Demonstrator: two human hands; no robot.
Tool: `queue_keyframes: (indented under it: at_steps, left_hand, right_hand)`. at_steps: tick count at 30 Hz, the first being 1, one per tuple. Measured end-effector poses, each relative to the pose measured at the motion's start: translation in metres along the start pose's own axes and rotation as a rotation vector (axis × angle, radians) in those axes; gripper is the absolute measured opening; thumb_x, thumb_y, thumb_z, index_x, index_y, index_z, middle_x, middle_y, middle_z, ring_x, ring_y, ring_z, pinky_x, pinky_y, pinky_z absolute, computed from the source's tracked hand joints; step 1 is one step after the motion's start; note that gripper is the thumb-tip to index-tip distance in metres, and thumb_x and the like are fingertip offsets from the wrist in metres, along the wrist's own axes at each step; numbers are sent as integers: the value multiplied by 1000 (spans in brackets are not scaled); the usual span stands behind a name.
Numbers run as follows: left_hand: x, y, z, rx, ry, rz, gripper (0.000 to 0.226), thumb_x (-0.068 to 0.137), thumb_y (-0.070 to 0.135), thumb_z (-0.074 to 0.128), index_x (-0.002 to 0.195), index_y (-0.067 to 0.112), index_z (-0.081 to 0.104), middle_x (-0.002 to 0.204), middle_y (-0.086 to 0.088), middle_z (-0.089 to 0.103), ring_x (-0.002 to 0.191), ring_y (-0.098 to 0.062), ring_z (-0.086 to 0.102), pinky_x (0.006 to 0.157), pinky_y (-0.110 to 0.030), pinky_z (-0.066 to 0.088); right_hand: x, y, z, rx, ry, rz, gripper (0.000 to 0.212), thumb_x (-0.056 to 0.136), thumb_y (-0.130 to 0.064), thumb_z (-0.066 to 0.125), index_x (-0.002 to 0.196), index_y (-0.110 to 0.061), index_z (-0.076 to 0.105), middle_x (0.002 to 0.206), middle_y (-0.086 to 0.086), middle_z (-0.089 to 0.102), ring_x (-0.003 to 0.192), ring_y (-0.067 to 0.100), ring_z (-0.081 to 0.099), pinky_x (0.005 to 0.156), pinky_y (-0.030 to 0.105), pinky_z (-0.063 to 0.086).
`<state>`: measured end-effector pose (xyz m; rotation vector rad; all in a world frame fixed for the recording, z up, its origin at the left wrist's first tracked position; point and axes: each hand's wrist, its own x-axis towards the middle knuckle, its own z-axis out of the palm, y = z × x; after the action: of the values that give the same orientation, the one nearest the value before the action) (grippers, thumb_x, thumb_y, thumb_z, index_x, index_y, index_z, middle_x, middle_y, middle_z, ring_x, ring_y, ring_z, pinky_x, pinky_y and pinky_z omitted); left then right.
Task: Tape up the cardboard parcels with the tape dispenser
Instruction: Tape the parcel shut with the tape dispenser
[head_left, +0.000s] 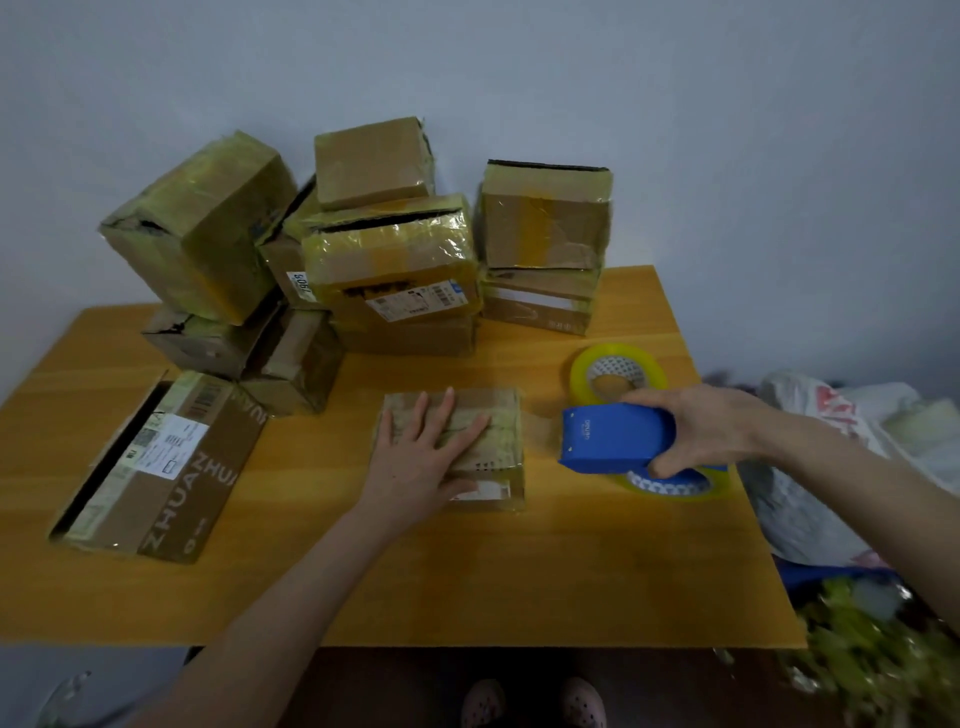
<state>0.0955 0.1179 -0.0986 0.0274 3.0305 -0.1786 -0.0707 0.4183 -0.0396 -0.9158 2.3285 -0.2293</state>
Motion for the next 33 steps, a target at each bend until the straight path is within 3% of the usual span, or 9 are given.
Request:
queue_keyframes:
  at_steps: [1, 5, 13, 19, 21, 25, 27, 30, 33]
  left_hand:
    - [0, 0, 0, 6, -1, 1, 79, 86, 71, 32, 136, 50, -25, 155, -1, -25, 146, -33, -10, 114, -61, 0]
    - [0, 0, -1, 23, 4, 2, 78, 87, 69, 33, 135, 51, -26, 157, -1, -21, 146, -33, -9, 114, -60, 0]
    - [-1, 1, -2, 21, -10, 6, 74, 90, 66, 30, 134, 52, -28, 157, 0, -23, 145, -32, -16, 114, -61, 0]
    - [-6, 3, -2, 47, -19, 37, 73, 92, 64, 31, 133, 52, -28, 155, 1, -26, 145, -33, -16, 115, -60, -1]
    - [-5, -3, -4, 35, -23, 27, 73, 91, 64, 32, 133, 53, -26, 156, 1, -25, 145, -32, -15, 116, -59, -2]
    - [0, -11, -10, 0, -53, 18, 77, 87, 68, 38, 135, 55, -21, 157, -9, -22, 147, -29, -12, 118, -52, 0]
    - [1, -14, -10, -18, -77, -59, 93, 76, 80, 41, 134, 54, -27, 155, -12, -25, 146, -28, -16, 117, -51, -2]
    - [0, -21, -6, -65, -91, -243, 111, 61, 89, 42, 130, 51, -36, 153, -13, -29, 144, -34, -20, 114, -58, 4]
    - [-3, -24, -1, -175, -123, -250, 106, 69, 80, 49, 131, 50, -32, 154, -17, -26, 144, -39, -16, 112, -57, 27]
  right_hand:
    - [7, -6, 0, -47, -20, -5, 74, 69, -40, 73, 135, -44, 39, 108, -12, 61, 95, 14, 59, 84, 35, 52]
    - [32, -33, -7, -167, -81, -18, 56, 68, -43, 70, 119, -45, 48, 87, -17, 54, 74, 4, 51, 59, 26, 41]
    - [55, -60, -29, -234, -183, -17, 51, 61, -44, 73, 108, -46, 51, 94, -9, 59, 85, 17, 59, 71, 36, 52]
    - [64, -77, -8, -436, -160, 98, 67, 56, -57, 67, 115, -27, 66, 66, -8, 57, 66, 16, 58, 52, 24, 41]
    - [69, -72, 0, -349, -171, 106, 68, 57, -57, 67, 116, -23, 67, 62, -6, 55, 59, 15, 55, 50, 27, 40]
    - [57, -40, -16, 9, -52, 170, 62, 62, -50, 73, 117, -26, 59, 102, -2, 66, 87, 17, 63, 72, 36, 52]
    - [50, -30, -22, 264, 76, 194, 47, 66, -41, 77, 107, -28, 60, 108, -3, 65, 93, 18, 63, 80, 38, 54]
    - [40, -33, -17, 755, 244, 186, 31, 69, -27, 81, 96, -29, 65, 100, -3, 69, 82, 13, 67, 63, 26, 50]
    - [40, -47, 10, 1024, 294, 235, 32, 74, -31, 79, 100, -30, 60, 97, -3, 66, 79, 16, 66, 58, 26, 46]
